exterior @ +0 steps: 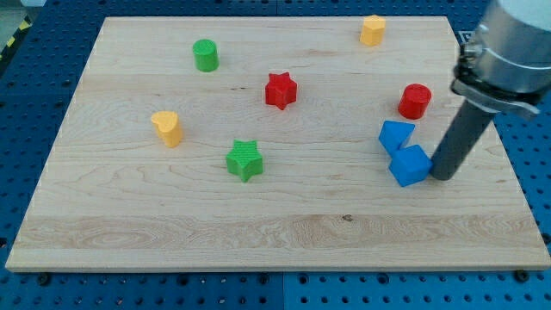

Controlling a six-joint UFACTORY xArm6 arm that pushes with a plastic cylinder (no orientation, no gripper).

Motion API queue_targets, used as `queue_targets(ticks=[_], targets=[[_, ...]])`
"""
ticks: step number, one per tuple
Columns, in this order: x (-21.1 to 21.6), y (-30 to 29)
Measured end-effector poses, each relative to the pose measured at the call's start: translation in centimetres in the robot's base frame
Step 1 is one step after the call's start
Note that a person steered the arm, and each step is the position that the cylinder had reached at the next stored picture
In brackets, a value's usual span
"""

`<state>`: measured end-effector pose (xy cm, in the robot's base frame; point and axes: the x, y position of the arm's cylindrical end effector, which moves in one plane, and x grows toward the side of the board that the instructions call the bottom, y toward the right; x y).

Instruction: Slightly push the blue triangle towards the left

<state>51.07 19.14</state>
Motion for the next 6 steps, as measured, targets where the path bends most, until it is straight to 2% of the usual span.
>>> queue_targets(ticks=[2,3,4,5,6], targets=[[0.0,-0.9],[-0.9,3.9],[-7.3,3.9],[-8.0,0.8],[-7.1,0.1]])
